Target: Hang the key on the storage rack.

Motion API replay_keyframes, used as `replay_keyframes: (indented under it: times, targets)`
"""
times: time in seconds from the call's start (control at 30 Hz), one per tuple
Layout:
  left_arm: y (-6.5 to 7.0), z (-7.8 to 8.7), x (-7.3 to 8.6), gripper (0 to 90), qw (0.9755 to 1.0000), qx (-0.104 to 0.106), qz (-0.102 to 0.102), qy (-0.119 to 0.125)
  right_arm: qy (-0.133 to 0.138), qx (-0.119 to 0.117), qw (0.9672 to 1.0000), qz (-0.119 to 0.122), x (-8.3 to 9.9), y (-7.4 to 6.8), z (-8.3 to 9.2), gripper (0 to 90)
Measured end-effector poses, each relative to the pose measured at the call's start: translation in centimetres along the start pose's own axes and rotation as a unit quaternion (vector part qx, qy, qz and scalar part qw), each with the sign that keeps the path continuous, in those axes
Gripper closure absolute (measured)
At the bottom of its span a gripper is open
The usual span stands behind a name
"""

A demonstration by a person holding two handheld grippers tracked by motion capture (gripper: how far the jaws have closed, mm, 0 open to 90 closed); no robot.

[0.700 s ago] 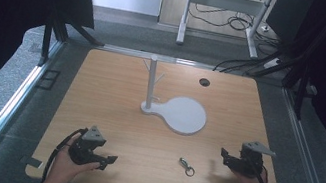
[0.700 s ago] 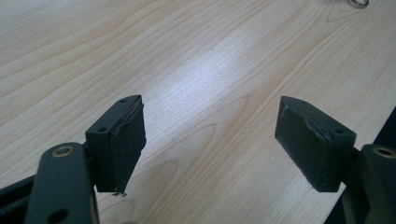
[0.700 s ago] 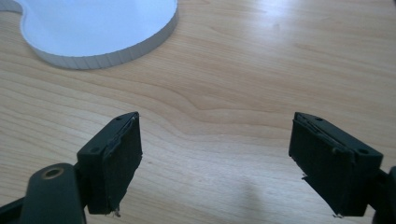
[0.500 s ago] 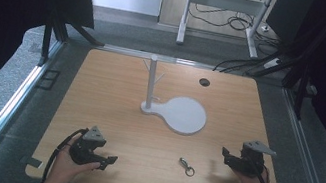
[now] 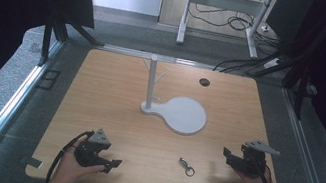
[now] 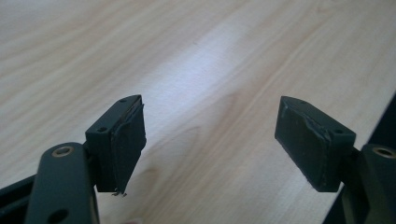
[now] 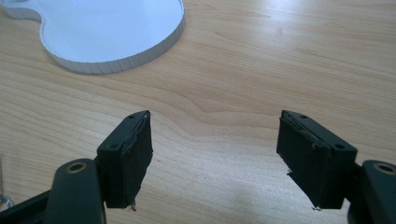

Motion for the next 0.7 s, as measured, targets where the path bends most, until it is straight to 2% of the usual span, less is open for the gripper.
replay_keyframes:
  times: [0.1, 0.33, 0.6, 0.7]
  targets:
    - [0.0, -0.1, 0.0, 25.1, 1.0000, -0.001, 0.005, 0.002, 0.003, -0.005, 1.0000, -0.001, 0.0, 0.1, 0.3, 29.6]
    - [-0.3, -0.1, 0.0, 25.1, 1.0000, -0.006, 0.007, 0.002, -0.006, -0.034, 0.9992, 0.019, 0.2, -0.7, 0.3, 34.4]
    - [0.0, -0.2, 0.0, 25.1, 1.0000, -0.001, 0.002, 0.000, -0.015, -0.052, 0.9981, 0.031, 0.2, -1.4, 0.5, 40.2]
    - [-0.2, -0.3, 0.1, 25.1, 1.0000, -0.004, 0.007, 0.000, -0.019, -0.062, 0.9973, 0.034, 0.3, -1.8, 0.5, 41.9]
Point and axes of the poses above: each handheld gripper's, and its own axes: z roughly backward along the jaws, x roughly out of its underside, y roughly to its right, the point moved 8 cm from there along -z, roughly forward along the jaws, and after that the axes turned 7 degrees about y, right-handed, at the moved point
